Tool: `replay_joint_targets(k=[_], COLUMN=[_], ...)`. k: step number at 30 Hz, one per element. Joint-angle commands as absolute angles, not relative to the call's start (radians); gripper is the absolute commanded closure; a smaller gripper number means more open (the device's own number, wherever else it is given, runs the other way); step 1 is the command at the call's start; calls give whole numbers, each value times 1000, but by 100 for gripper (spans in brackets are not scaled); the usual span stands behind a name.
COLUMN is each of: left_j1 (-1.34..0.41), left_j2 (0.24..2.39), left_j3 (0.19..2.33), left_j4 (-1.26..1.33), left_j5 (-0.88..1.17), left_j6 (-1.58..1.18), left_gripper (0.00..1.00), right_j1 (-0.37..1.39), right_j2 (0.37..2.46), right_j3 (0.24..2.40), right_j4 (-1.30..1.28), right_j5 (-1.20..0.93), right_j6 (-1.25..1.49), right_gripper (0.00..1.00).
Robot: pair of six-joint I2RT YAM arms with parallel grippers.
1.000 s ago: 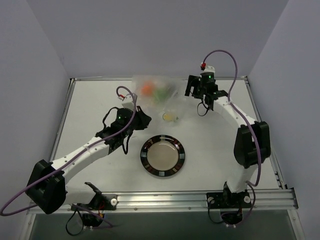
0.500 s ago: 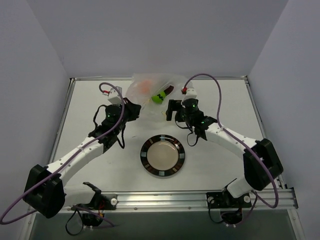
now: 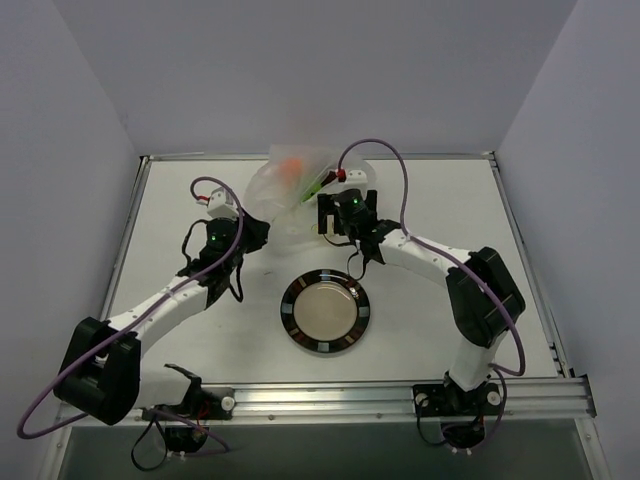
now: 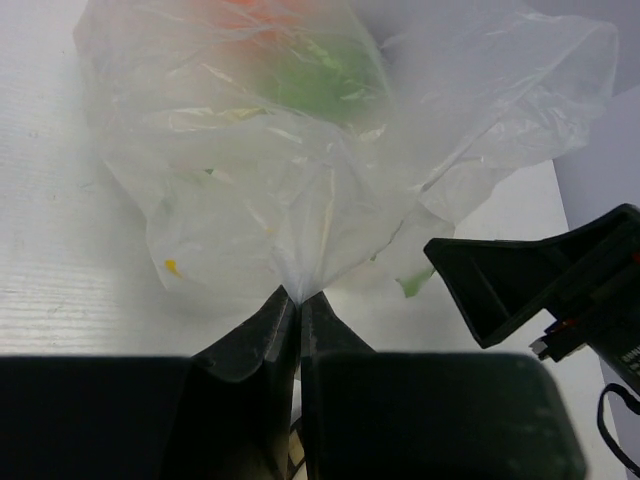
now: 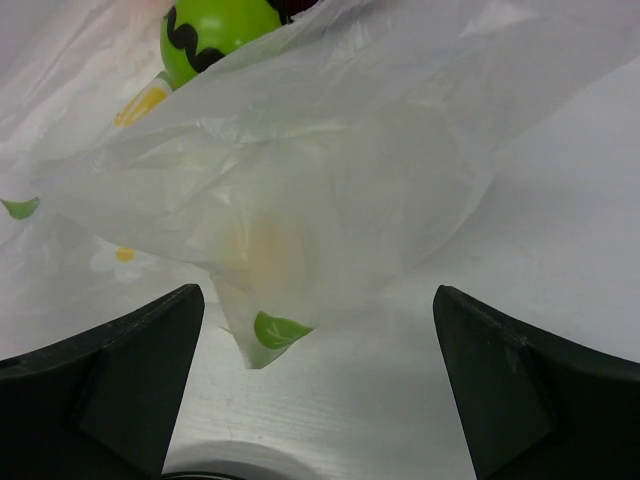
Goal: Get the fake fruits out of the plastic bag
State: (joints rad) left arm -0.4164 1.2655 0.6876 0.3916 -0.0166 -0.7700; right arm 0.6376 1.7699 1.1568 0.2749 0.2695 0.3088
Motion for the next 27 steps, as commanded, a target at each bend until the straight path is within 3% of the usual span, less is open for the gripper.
replay_joint_targets(k=[1,8,10,12,13,14,16,21,27], left_j1=[-400,-385,-387,-388,-387,-388,-390,-411,-469], left_j2=[1285,1321,1301,1255,1237,1197,1157,1052,1062], left_j3=[701,709,704,700,699,698,699,713,672], left_j4=[492,575,572,549,540,526,483,410,435], left_j5=[-17,81,98,98,95,89,77,57,18], left_j6=[-791,-863,-873,-877,-879,-877,-867,-850,-870], left_gripper=[98,98,98,98,98,98,98,98,98], right_j1=[655,657,655,640,632,626,626,627,395], right_j2=[1782,1923,1956,1970,1967,1959,1893,1578,1378], right_j3=[1232,1385,1426,1439,1442,1436,1372,1140,869], right_j4=[233,204,207,228,232,232,254,313,319], right_j5=[373,155,158,166,163,166,187,198,55], right_j6=[242,207,206,212,230,239,244,244,391], right_gripper=[5,5,12,30,64,80,100,100,100])
